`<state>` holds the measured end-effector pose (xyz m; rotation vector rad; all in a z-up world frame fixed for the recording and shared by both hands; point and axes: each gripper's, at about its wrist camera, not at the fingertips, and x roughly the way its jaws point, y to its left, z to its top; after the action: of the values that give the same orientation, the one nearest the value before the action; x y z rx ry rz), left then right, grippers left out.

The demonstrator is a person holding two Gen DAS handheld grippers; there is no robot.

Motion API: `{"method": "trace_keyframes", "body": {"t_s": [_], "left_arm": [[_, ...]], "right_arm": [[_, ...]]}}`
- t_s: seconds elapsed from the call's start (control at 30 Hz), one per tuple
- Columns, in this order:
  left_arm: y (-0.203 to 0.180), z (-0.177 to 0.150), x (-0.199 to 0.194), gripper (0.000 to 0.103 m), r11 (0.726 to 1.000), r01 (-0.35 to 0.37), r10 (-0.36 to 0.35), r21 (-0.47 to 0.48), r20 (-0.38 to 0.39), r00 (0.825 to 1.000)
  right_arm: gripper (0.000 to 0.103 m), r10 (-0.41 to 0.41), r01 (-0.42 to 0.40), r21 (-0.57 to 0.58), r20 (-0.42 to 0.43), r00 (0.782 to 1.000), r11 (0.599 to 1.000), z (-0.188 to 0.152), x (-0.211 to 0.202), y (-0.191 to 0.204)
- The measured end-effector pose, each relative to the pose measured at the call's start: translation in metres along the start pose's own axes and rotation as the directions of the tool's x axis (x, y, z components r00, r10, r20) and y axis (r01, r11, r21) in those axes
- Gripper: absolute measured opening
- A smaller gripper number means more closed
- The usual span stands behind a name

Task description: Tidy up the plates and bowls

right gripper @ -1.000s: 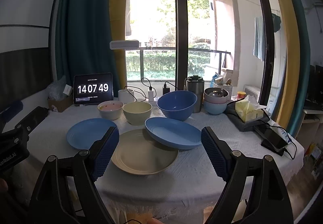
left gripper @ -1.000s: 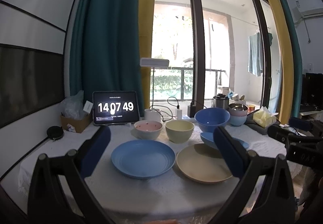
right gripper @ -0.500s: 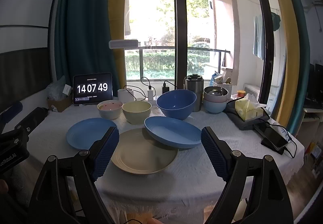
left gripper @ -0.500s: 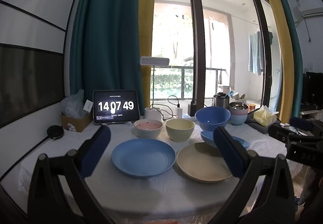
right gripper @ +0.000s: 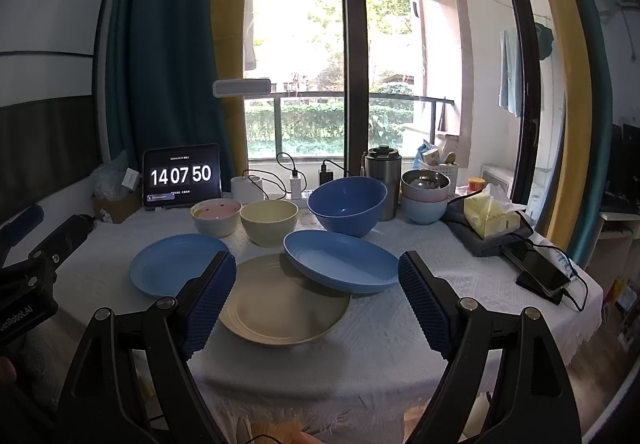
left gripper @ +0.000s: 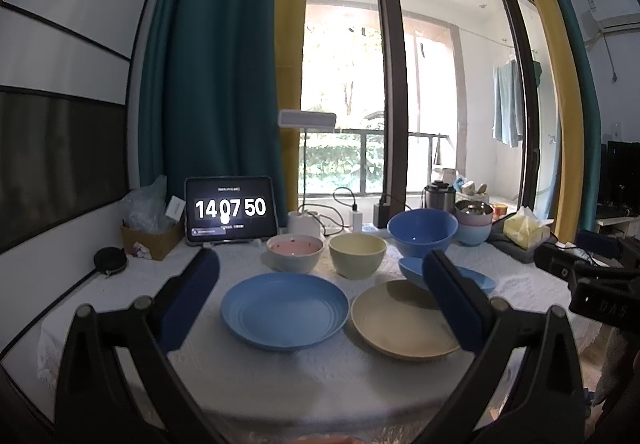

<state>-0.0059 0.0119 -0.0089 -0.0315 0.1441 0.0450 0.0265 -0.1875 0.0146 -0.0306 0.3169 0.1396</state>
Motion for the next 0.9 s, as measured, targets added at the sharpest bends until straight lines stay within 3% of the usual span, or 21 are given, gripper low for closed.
{"method": "trace_keyframes", "body": {"t_s": [0.9], "left_arm": [[-0.013, -0.003, 0.022, 0.102, 0.999, -0.004, 0.006, 0.037, -0.047, 0.999]], "right_arm": [[0.086, -0.007, 0.007, 0.027, -0.004, 1.000, 1.000, -0.005, 0.011, -0.011]]}}
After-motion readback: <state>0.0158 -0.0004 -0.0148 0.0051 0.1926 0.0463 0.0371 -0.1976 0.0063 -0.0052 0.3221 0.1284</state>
